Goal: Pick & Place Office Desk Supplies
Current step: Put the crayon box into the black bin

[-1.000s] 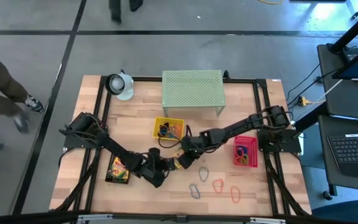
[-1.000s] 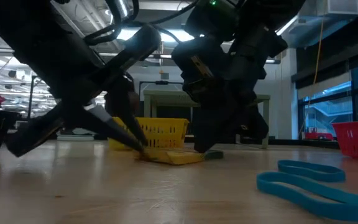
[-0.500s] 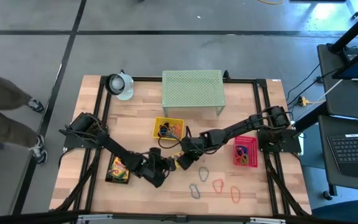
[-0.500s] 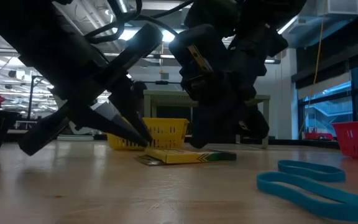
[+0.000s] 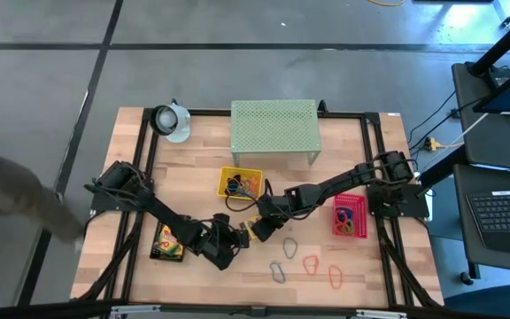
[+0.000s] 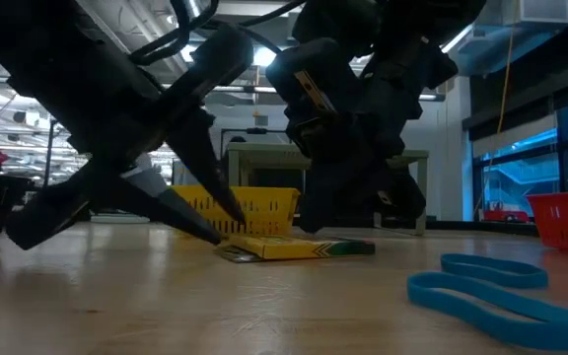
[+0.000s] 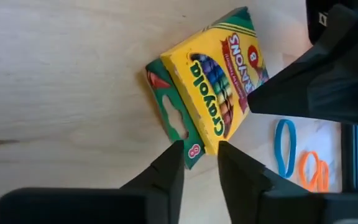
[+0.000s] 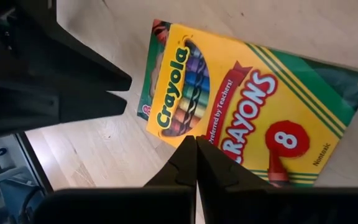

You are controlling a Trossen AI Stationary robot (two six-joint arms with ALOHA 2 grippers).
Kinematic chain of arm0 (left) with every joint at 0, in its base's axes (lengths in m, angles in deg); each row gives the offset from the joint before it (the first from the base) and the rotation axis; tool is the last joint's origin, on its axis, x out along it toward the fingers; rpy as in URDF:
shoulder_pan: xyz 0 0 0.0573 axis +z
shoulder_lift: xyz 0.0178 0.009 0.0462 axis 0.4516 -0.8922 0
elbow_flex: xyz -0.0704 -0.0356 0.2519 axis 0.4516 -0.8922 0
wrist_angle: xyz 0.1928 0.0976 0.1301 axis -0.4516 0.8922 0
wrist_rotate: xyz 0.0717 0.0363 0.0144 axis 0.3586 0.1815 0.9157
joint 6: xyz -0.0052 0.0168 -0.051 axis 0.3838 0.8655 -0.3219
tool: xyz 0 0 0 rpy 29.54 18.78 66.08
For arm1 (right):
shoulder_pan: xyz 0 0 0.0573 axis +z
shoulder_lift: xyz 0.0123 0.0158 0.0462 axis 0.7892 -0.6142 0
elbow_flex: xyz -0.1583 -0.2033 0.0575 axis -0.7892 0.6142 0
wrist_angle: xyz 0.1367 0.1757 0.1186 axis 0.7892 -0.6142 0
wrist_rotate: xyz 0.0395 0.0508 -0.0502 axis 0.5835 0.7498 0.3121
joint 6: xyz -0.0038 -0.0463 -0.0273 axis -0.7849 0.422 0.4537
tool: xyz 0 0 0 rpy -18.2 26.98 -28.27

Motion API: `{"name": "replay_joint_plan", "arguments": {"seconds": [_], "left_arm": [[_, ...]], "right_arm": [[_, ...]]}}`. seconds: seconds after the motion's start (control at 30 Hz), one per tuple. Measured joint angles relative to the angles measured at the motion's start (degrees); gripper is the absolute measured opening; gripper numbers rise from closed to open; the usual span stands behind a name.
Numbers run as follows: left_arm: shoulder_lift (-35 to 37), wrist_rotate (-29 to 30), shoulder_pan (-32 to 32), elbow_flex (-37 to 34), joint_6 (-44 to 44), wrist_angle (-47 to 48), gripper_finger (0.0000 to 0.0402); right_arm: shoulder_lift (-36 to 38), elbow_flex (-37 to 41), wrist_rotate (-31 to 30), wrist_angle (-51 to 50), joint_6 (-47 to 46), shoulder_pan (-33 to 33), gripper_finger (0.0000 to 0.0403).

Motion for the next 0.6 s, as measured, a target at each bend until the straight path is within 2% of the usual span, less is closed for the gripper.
{"name": "replay_joint_plan", "arguments": {"seconds": [0.27, 0.6], "left_arm": [[0.04, -1.70, 0.05, 0.07, -2.08, 3.06, 0.0158], [-0.09, -1.54, 3.89, 0.11, 0.59, 4.57, 0.0168]], "right_arm": [[0.02, -0.04, 0.04, 0.76, 0.46, 0.64, 0.0000], [0.02, -0.04, 0.46, 0.82, 1.56, 0.64, 0.0000]]}}
